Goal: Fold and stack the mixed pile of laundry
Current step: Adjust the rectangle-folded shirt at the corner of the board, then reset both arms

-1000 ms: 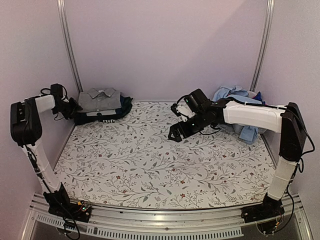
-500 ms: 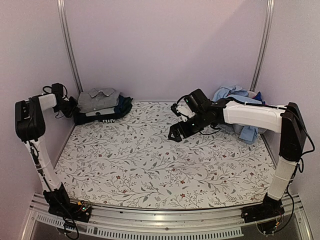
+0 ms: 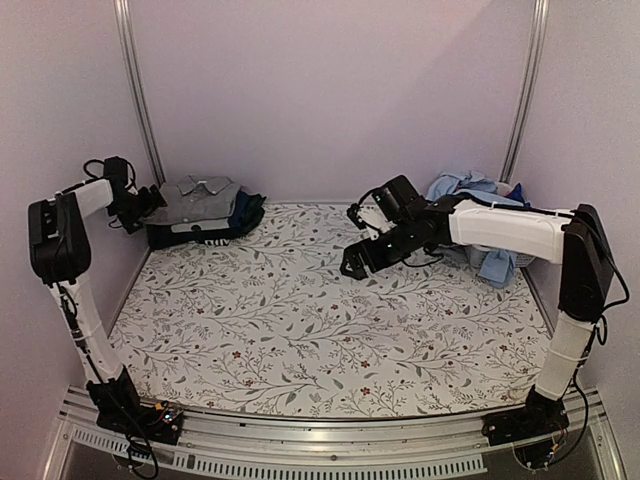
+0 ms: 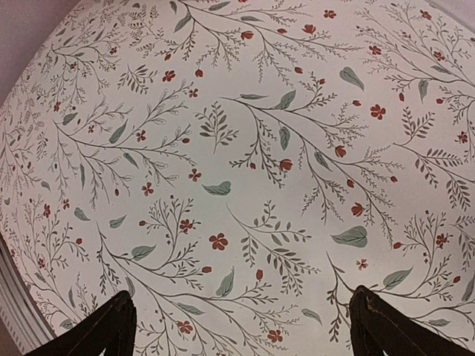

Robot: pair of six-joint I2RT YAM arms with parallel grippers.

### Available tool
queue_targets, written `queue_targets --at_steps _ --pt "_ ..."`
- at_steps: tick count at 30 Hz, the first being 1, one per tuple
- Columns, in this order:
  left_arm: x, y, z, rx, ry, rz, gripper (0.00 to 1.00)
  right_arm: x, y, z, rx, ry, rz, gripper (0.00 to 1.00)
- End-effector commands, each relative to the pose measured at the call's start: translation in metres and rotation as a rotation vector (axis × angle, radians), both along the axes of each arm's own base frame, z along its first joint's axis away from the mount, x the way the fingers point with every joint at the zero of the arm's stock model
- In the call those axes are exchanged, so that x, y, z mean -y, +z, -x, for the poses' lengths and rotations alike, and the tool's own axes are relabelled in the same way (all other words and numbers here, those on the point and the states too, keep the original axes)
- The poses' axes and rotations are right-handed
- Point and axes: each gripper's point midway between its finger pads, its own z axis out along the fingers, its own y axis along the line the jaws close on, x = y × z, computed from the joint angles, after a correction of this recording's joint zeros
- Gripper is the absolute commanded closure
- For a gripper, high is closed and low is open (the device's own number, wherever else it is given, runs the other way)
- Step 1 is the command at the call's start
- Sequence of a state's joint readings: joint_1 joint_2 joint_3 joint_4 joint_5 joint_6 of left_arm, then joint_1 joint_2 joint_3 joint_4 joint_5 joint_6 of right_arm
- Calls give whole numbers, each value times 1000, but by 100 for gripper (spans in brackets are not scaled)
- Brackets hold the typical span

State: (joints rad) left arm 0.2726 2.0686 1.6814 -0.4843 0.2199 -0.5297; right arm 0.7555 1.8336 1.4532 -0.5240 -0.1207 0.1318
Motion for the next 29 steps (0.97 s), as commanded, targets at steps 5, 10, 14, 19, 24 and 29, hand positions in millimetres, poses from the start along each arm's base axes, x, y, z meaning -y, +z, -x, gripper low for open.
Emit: queue_targets --at_steps 5,10,14,19,24,29 --pt "100 143 16 257 -309 -310 0 46 77 -54 162 -135 -92 1" --pt "178 167 40 308 -488 -269 0 87 114 -79 214 -222 -192 1" --pt "222 166 72 338 -546 -284 0 106 115 -72 213 -247 -258 1" --pt "263 103 131 238 -624 -269 0 111 87 -40 150 -225 -302 1" --pt "282 51 181 174 -631 -195 0 117 45 -5 43 -224 -333 1" --pt "281 37 199 164 -595 -175 0 120 38 12 15 -227 -365 1"
